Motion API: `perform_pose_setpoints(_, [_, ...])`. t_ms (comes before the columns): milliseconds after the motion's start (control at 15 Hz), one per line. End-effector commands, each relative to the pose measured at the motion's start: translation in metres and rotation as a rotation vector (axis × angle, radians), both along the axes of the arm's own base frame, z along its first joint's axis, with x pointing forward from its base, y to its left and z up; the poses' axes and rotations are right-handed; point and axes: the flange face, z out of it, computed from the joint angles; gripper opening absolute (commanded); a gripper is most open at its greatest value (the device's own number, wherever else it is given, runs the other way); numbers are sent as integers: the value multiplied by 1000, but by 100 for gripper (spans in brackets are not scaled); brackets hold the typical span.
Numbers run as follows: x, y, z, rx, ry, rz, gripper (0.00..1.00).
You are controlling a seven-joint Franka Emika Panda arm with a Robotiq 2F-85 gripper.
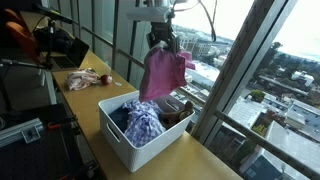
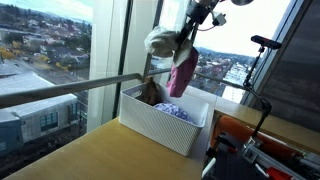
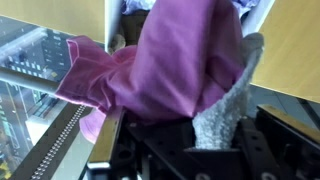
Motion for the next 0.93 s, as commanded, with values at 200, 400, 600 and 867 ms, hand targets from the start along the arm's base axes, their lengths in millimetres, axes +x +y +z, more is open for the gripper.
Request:
perform_pose_setpoints(200, [20, -37, -39, 3, 39, -52, 0])
perform_pose_setpoints(400, [24, -31, -80, 11, 99, -52, 0])
perform_pose_setpoints(600, [28, -26, -112, 13, 145, -54, 0])
perform_pose_setpoints(867, [32, -22, -140, 11, 195, -52, 0])
